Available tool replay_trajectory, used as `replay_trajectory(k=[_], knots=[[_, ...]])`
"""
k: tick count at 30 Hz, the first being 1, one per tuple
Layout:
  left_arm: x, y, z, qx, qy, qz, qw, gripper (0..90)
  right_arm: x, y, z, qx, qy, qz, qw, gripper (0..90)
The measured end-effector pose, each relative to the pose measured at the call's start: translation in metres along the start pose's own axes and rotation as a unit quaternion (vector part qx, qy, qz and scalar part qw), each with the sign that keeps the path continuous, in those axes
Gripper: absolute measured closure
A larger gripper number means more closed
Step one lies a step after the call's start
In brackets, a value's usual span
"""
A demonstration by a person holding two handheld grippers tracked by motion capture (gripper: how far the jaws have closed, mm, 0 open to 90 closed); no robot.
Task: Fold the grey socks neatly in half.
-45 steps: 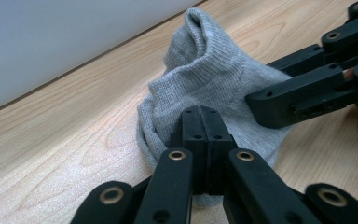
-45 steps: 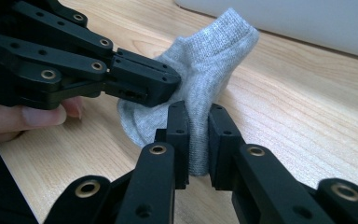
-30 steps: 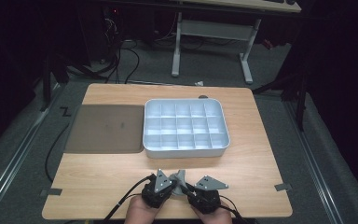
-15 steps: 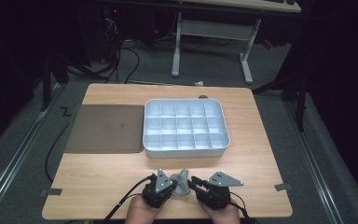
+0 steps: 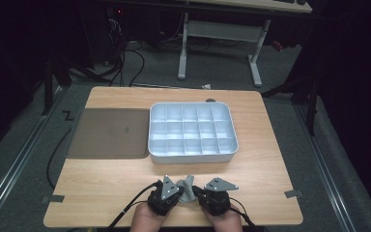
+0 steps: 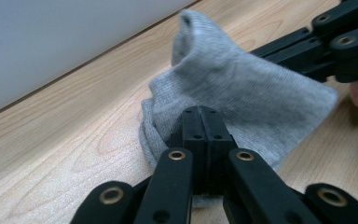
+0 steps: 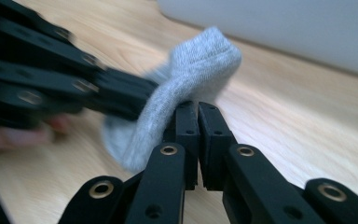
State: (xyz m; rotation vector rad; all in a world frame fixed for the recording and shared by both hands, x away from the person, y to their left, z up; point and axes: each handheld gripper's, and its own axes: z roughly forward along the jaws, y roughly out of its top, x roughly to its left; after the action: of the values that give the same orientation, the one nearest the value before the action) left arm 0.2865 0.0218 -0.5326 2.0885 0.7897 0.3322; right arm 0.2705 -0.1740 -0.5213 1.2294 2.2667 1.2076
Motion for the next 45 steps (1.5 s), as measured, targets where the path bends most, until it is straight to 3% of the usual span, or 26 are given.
replay_trajectory(k=[1,4,9,13,18,21,27,30,32,35,37,45], knots=[[-0.001,0.000,0.000,0.001,0.000,0.003,1.0000,90.0,0.006,0.004,-0.002,-0.012,0.008,-0.008,0.9999,88.4],[-0.003,0.001,0.001,0.000,0.000,0.006,1.0000,90.0,0.010,0.005,-0.002,-0.014,0.011,-0.012,0.9998,88.5],[-0.001,0.001,0.000,-0.007,-0.007,-0.002,0.9999,86.7,0.006,0.002,-0.002,-0.013,0.004,-0.004,0.9999,87.2],[0.005,0.000,-0.002,-0.028,-0.027,-0.039,0.9985,80.8,0.002,0.001,-0.004,-0.015,-0.005,-0.002,0.9999,86.2],[0.009,0.000,-0.009,-0.050,-0.036,-0.052,0.9967,76.9,0.001,0.001,-0.005,-0.015,-0.009,-0.002,0.9999,85.9],[0.011,0.001,-0.015,-0.069,-0.031,-0.054,0.9957,72.7,0.000,0.000,-0.005,-0.014,-0.010,-0.003,0.9998,85.6],[0.022,0.003,-0.034,-0.094,-0.019,-0.069,0.9930,74.5,0.001,0.000,-0.004,-0.011,-0.009,0.000,0.9999,85.3],[0.030,0.001,-0.040,-0.080,0.003,-0.073,0.9941,77.9,0.000,0.000,-0.004,-0.012,-0.007,-0.002,0.9999,85.0],[0.035,-0.005,-0.040,-0.051,0.022,-0.072,0.9958,78.9,0.000,0.000,-0.004,-0.010,-0.007,-0.002,0.9999,84.8],[0.036,-0.016,-0.036,-0.007,0.024,-0.081,0.9964,80.7,0.000,-0.001,-0.005,-0.012,-0.005,-0.004,0.9999,84.7],[0.033,-0.019,-0.033,0.007,0.018,-0.077,0.9968,81.0,-0.001,-0.001,-0.005,-0.013,-0.004,-0.002,0.9999,84.7],[0.022,-0.016,-0.025,0.012,0.004,-0.060,0.9981,81.3,0.003,0.000,-0.004,-0.013,-0.002,-0.005,0.9999,84.7]])
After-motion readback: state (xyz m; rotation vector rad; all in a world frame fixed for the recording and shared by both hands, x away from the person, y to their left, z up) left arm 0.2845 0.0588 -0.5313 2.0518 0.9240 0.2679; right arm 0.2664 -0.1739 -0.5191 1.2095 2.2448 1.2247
